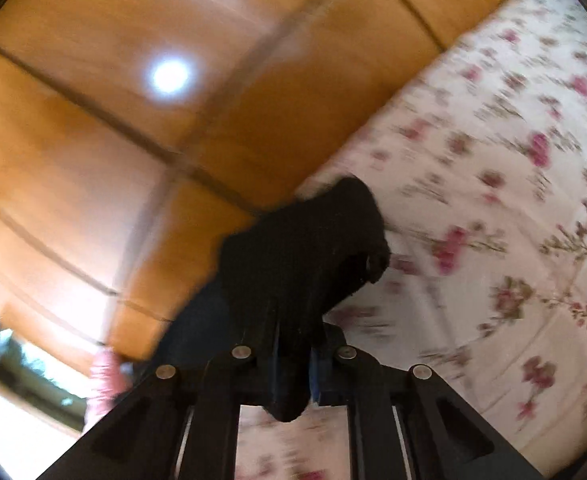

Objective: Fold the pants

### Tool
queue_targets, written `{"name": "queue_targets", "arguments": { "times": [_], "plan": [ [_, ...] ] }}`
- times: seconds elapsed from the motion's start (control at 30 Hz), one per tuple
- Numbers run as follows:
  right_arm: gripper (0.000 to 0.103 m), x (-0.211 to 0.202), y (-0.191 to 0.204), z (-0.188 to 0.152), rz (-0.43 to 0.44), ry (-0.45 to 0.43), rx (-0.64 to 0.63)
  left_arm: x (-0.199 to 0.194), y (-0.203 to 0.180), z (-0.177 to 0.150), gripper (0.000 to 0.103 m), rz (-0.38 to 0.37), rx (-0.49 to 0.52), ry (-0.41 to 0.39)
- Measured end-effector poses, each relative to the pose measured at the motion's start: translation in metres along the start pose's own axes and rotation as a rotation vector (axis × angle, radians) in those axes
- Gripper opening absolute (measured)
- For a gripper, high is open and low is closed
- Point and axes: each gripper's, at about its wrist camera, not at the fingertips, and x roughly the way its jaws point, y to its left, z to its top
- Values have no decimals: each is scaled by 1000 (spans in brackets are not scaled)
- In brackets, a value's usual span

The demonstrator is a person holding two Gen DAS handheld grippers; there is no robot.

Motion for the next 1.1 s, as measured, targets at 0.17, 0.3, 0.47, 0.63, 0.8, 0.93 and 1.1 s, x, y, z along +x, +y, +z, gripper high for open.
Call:
{"name": "queue_targets", "arguments": {
  "times": [0.17, 0.3, 0.47, 0.63, 0.8, 0.93, 1.1],
  "plan": [
    [11, -64, 29, 0, 250, -71, 57, -4, 1, -1, 39, -3, -1, -6],
    [11, -117, 28, 15, 384, -192, 193, -10, 2, -1, 39, -20, -7, -31],
    [11, -156, 4, 55, 411, -412, 337, -11, 1, 0, 39, -28, -8, -34],
    [16, -123, -73, 75, 108, -417, 593, -7, 0, 0, 39, -42, -4, -20],
    [64, -107, -120, 46, -149, -371, 608, -3, 2, 1, 39, -47, -14, -8],
    [65, -120, -115, 26, -183, -323, 478, 0, 3, 1, 39, -47, -14, 1],
    [66, -101, -98, 22, -275, -157, 298, 1, 2, 1, 39, -42, -10, 0]
  ]
}}
